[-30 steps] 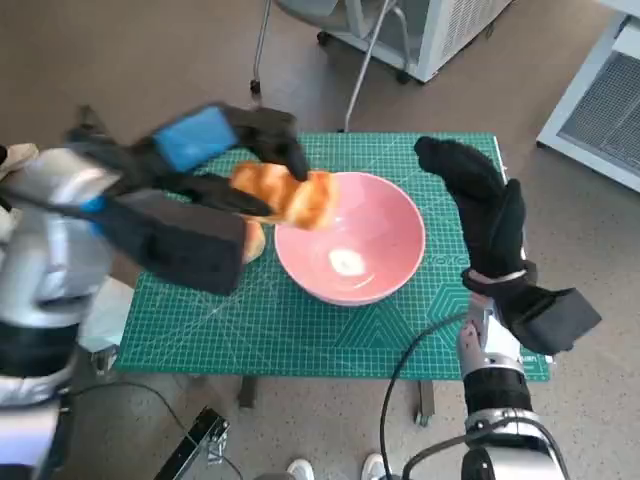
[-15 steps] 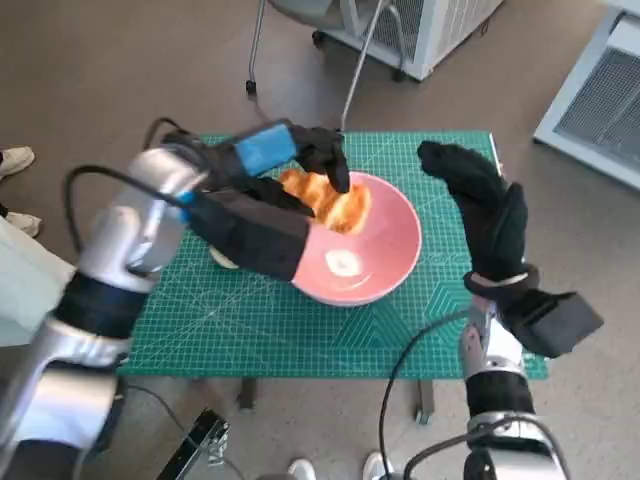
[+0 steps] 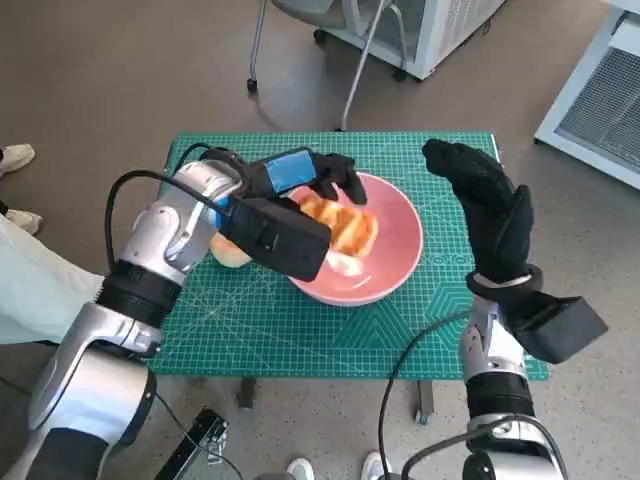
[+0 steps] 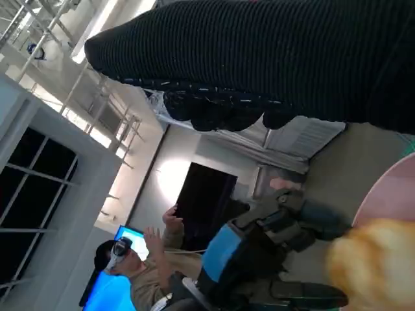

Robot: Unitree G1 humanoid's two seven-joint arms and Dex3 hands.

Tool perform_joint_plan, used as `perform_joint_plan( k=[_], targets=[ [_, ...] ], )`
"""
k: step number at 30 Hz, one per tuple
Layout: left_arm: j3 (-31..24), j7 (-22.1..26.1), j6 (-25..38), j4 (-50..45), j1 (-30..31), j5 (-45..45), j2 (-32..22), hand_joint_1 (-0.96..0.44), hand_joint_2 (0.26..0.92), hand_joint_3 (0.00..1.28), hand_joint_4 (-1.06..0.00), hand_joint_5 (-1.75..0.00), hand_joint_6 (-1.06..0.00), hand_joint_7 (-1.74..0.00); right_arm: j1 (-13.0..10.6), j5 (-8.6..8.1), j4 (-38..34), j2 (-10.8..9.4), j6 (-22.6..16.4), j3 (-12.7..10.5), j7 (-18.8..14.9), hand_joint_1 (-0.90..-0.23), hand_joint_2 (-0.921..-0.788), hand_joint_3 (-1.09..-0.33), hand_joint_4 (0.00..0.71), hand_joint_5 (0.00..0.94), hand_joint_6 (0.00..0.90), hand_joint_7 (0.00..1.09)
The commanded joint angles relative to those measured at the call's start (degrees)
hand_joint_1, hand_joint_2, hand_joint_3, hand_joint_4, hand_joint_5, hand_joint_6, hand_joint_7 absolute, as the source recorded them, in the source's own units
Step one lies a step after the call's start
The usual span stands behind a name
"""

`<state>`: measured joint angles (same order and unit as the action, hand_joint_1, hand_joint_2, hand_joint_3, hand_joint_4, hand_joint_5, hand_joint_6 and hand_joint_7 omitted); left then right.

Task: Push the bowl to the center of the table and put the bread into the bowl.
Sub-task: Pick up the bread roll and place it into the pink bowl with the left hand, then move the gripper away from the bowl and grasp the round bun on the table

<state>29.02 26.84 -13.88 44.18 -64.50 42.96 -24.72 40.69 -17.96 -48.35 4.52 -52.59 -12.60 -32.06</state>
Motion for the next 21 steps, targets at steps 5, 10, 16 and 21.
perform_joint_plan(
  k=[5, 10, 16, 21],
  targets=[
    [-1.9, 1.5, 0.5, -4.6, 0.6, -1.6, -2.9, -0.01, 0.868, 0.01, -0.11, -0.01, -0.26, -0.17, -1.9, 0.04, -0.8, 0.3, -0.5, -0.6, 0.7, -0.611, -0.921, -0.764, 0.363, 0.012, 0.019, 0.83],
    [-3.9, 0.6, -1.8, -6.4, 1.8, -3.4, -5.3, -0.05, 0.858, 0.01, -0.09, 0.0, -0.21, -0.13, -1.6, 0.55, -1.2, 0.1, -0.7, -0.6, 1.3, -0.602, -0.921, -0.763, 0.363, 0.011, 0.025, 0.82],
    [-5.7, 0.2, -5.5, -8.9, 2.7, -4.7, -9.2, -0.07, 0.845, 0.0, -0.09, 0.0, -0.21, -0.11, -1.6, 1.03, -1.0, -0.1, -0.8, -0.3, 2.0, -0.593, -0.921, -0.767, 0.363, 0.011, 0.027, 0.82],
    [-9.2, 1.5, -7.9, -14.0, 4.4, -7.0, -14.7, -0.01, 0.846, 0.0, -0.17, -0.02, -0.3, -0.13, -1.5, 1.45, -0.8, -0.2, -0.8, 0.1, 2.4, -0.589, -0.921, -0.769, 0.362, 0.01, 0.027, 0.81]
  ],
)
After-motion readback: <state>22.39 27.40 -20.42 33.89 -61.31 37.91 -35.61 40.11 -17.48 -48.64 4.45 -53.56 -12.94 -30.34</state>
